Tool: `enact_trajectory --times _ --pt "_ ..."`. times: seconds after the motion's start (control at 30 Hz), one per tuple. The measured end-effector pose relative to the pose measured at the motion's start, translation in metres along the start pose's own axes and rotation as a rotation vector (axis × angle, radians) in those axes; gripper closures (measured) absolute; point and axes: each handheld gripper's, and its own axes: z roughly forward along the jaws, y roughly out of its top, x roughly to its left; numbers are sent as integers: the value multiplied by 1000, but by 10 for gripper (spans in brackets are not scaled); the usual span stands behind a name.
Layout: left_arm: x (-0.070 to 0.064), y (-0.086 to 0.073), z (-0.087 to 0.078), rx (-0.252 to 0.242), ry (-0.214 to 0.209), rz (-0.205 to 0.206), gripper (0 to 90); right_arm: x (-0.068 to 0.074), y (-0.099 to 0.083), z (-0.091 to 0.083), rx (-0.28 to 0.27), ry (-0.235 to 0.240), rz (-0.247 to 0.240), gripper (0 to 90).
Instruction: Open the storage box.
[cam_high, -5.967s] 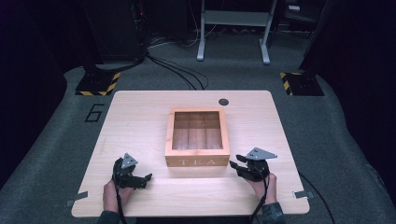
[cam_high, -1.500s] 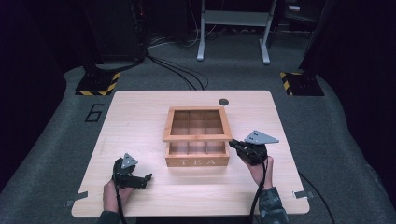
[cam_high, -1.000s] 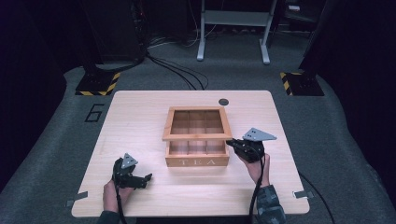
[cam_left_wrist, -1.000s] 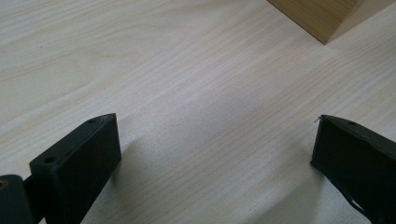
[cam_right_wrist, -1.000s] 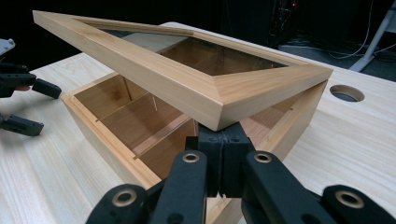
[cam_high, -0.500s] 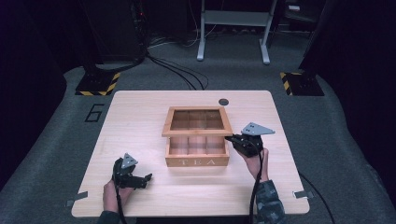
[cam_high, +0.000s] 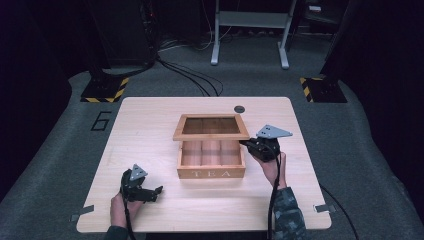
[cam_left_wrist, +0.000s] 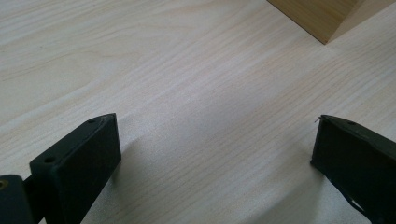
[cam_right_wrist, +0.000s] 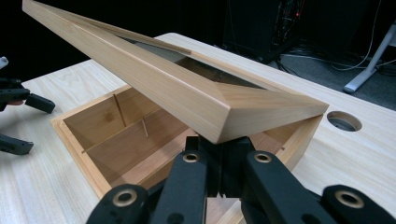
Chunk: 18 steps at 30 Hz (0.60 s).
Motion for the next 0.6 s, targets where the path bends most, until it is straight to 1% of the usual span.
enact_trajectory --times 0.1,0.2,0.23,0.3,0.33,0.37,0.43,0.47,0.6 --pt "0 0 0 1 -1 0 10 -1 2 1 3 2 -2 892" --pt "0 0 0 1 -1 0 10 -2 5 3 8 4 -16 892" --pt "0 0 0 1 -1 0 10 -2 6 4 9 3 -10 893" --pt "0 0 0 1 -1 0 10 -4 8 5 7 4 -18 893" --pt "0 0 0 1 -1 0 10 -4 9 5 10 3 -12 893" --pt "0 0 0 1 -1 0 10 -5 10 6 12 6 -20 893" --pt "0 0 0 1 -1 0 10 -6 12 7 11 4 -16 893" --pt "0 0 0 1 -1 1 10 -7 13 7 10 8 -24 894" --pt "0 0 0 2 -1 1 10 -10 17 11 14 7 -25 894"
